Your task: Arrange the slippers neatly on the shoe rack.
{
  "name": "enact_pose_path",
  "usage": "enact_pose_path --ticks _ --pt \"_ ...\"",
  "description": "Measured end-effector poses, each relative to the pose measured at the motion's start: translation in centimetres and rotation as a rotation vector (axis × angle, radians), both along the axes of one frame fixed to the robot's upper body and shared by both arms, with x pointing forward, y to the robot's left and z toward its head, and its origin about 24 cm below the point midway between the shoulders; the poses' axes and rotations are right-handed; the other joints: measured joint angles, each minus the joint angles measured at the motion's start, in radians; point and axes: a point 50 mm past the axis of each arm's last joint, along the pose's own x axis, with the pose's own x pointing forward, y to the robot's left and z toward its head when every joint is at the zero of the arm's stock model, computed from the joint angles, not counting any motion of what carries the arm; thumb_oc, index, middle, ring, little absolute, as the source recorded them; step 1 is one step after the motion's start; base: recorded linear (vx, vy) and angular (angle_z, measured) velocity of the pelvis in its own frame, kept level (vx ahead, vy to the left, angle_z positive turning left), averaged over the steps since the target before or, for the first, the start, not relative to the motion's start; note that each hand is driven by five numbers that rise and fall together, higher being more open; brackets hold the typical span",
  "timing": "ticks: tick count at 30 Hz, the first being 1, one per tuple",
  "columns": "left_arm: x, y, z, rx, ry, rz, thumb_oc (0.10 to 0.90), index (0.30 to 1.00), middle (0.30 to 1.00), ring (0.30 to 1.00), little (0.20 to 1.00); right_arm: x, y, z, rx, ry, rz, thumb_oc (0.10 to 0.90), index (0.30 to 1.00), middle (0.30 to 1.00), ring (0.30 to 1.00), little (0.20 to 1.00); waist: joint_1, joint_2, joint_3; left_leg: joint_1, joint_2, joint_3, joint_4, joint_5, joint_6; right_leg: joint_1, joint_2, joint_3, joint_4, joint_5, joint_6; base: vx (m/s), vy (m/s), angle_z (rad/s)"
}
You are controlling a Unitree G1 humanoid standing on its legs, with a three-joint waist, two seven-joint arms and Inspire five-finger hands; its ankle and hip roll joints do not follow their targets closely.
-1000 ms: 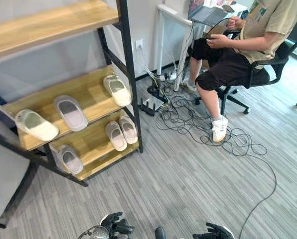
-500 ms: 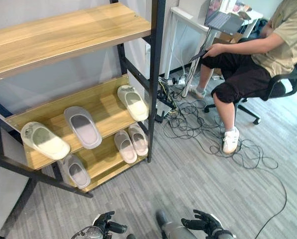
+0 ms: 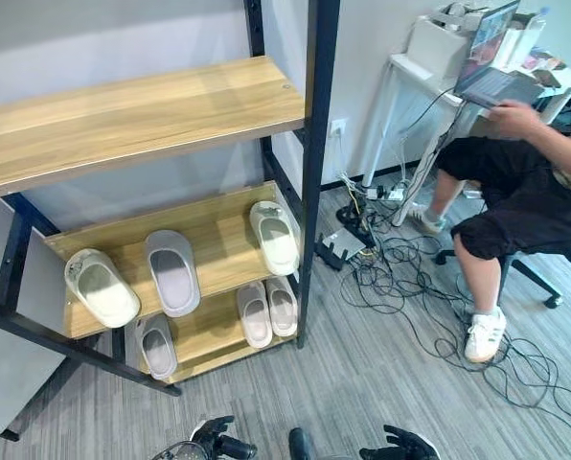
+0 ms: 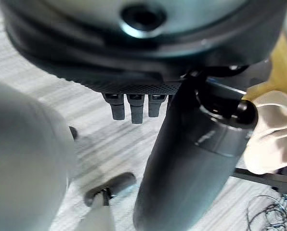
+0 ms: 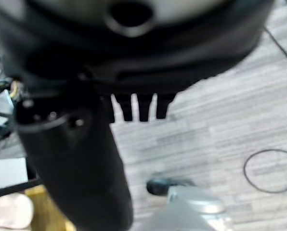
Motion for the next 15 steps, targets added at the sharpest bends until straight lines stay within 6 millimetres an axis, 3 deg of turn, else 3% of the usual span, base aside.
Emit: enact_pose_path --ticks 1,3,5,7,8,10,11,12,15 --pt "0.3 -0.3 0.1 -0.006 -0.01 -0.004 0.8 0.9 0.9 0.9 0.9 0.2 -0.4 0.1 -0.011 0.002 -0.012 0.8 0.9 0.9 0.9 0.9 0.0 0.006 0.007 0.001 0.046 0.034 -0.138 0.015 -0.023 0.01 0.004 -0.011 -0.01 -0.002 0.01 0.31 0.238 0.41" --pt "0.2 -0.5 0.0 -0.011 -0.002 -0.004 0.8 0.9 0.9 0.9 0.9 -0.1 -0.7 0.0 -0.018 0.019 -0.016 0.8 0.9 0.9 0.9 0.9 0.003 0.016 0.013 -0.008 0.077 0.056 -0.347 0.069 -0.072 0.02 0.005 -0.018 -0.01 -0.02 0.033 0.29 0.245 0.16" --pt "-0.6 -0.6 -0.2 -0.016 0.016 0.004 0.8 0.9 0.9 0.9 0.9 -0.1 -0.7 0.0 -0.019 0.017 -0.016 0.8 0.9 0.9 0.9 0.9 0.006 0.025 0.022 -0.012 0.083 0.065 -0.359 0.101 -0.059 0.039 0.012 -0.007 -0.009 -0.026 0.034 0.25 0.2 -0.28" --pt "-0.9 -0.7 -0.4 -0.022 0.022 0.012 0.8 0.9 0.9 0.9 0.9 0.2 -0.8 0.2 -0.022 0.007 -0.014 0.8 0.9 0.9 0.9 0.9 0.001 0.046 0.019 -0.009 0.059 0.034 -0.347 0.102 -0.058 0.065 0.011 0.016 -0.009 -0.044 0.053 0.24 0.217 -0.42" --pt "-0.9 -0.8 -0.4 -0.024 0.022 0.012 0.8 0.9 0.9 0.9 0.9 0.0 -1.0 0.1 -0.025 0.011 -0.015 0.8 0.9 0.9 0.9 0.9 -0.003 0.057 0.017 -0.017 0.045 0.027 -0.325 0.113 -0.042 0.076 0.01 0.016 -0.009 -0.043 0.046 0.2 0.212 -0.24" --pt "-0.6 -1.1 -0.3 -0.031 0.013 0.008 0.8 0.9 0.9 0.9 0.9 -0.6 -1.3 0.1 -0.033 0.029 -0.014 0.8 0.9 0.9 0.9 0.9 0.005 0.075 0.013 -0.017 0.015 0.032 -0.295 0.129 -0.004 0.084 0.002 0.038 0.0 -0.062 0.067 0.14 0.185 -0.22" --pt "-0.3 -0.9 -0.2 -0.025 0.004 0.007 0.8 0.9 0.9 0.9 0.9 -0.3 -1.1 0.1 -0.03 0.023 -0.004 0.8 0.9 0.9 0.9 0.9 0.004 0.077 0.012 0.002 -0.003 0.052 -0.313 0.092 0.028 0.077 -0.016 0.044 0.014 -0.076 0.08 0.1 0.158 -0.28" --pt "-0.1 -0.9 -0.1 -0.022 -0.002 0.004 0.8 0.9 0.9 0.9 0.9 -0.3 -1.1 0.1 -0.028 0.026 0.0 0.8 0.9 0.9 0.9 0.9 0.007 0.082 0.015 0.023 -0.011 0.061 -0.338 0.089 0.036 0.064 -0.024 0.061 0.041 -0.091 0.094 0.05 0.08 -0.32" --pt "1.1 0.8 0.5 0.02 -0.035 0.002 0.8 0.9 0.9 0.9 0.9 1.2 0.6 0.1 0.01 -0.013 0.015 0.8 0.9 0.9 0.9 0.9 0.024 0.039 0.036 0.043 -0.064 0.092 -0.37 0.069 0.069 0.003 -0.07 0.104 0.149 -0.136 0.134 0.14 0.164 -0.21"
